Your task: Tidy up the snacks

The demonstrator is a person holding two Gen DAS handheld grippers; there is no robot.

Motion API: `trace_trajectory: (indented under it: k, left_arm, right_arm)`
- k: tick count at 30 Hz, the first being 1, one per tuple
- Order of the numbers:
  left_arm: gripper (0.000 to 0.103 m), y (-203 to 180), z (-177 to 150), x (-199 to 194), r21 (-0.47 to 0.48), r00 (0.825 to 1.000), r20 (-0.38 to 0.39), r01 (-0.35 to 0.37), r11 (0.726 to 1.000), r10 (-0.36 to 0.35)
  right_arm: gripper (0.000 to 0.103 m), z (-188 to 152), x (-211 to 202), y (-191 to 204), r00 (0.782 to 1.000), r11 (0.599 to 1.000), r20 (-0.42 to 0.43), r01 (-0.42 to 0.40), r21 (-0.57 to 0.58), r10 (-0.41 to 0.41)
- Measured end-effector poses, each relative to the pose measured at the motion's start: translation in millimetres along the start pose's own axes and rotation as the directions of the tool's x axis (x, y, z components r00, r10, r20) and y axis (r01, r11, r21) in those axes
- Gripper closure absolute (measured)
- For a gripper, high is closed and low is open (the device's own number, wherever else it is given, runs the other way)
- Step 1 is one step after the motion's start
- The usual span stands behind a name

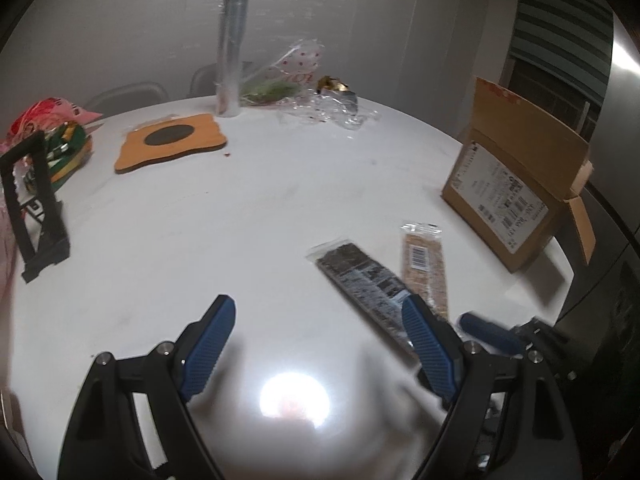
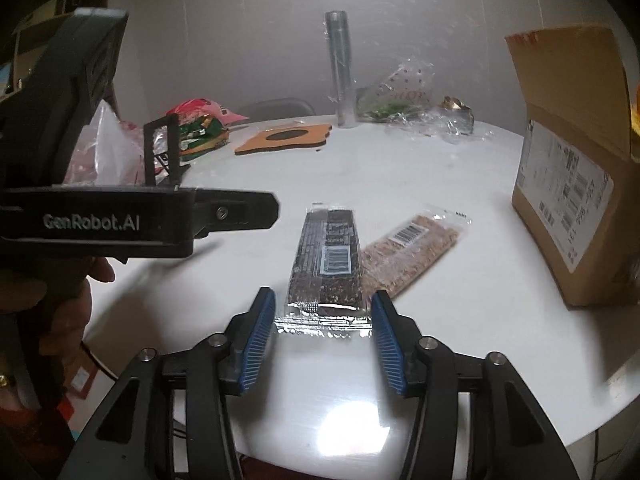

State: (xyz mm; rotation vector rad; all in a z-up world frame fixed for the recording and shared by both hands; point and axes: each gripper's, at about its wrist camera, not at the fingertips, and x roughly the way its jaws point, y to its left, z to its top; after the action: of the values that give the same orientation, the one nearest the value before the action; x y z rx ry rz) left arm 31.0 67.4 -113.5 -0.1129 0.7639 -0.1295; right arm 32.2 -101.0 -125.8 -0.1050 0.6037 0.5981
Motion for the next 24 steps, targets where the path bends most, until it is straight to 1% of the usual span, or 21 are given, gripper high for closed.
trace_trajectory:
  k: [1,4,6,8,12,15,20,24]
  left_arm:
    - [0.02,2,0,1,-0.001,1.0,-0.003,-0.002,1.0,0.002]
    - [0.02,5,-1,8,-0.017,1.0,-0.024,0.01,1.0,-0.01]
    - [0.02,2,-2,14,-0.015,0.999,-0.04,0.016,1.0,-0.017]
    - [0.02,-3,-1,20,-0.01,0.998,-0.055,0.025,1.0,-0.025]
    - [0.02,-16,5,36,-0.021,0.994,-0.086,0.065,0.998,-0.066]
    - [0.02,-29,7,49,-0.008,0.99,-0.116,0.086,0.996,-0.087]
    - [0.02,-46,8,63,0.007,0.988,-0.138,0.072,0.997,-0.071]
    - [0.02,-50,7,64,0.027,0.99,-0.134,0.045,0.999,-0.041]
  right_arm:
    - [0.047,2,-1,-2,1.0,1.0,0.003,0.0,0.006,0.0]
    - [0.047,7,-5,-15,1.0,0.999,0.009,0.001,0.037,-0.002]
    - [0.047,10,-9,-28,0.999,0.998,0.014,0.044,0.047,-0.045]
    - [0.047,12,-8,-41,0.996,0.995,-0.003,0.085,0.053,-0.085]
    - [0.047,10,-4,-57,0.992,0.991,-0.037,0.124,0.041,-0.123]
    - [0.047,9,3,-65,0.99,0.991,-0.057,0.131,0.033,-0.129]
    - [0.047,10,7,-76,0.99,0.991,-0.064,0.127,0.033,-0.124]
    - [0.047,10,4,-82,0.99,0.992,-0.061,0.125,0.033,-0.123]
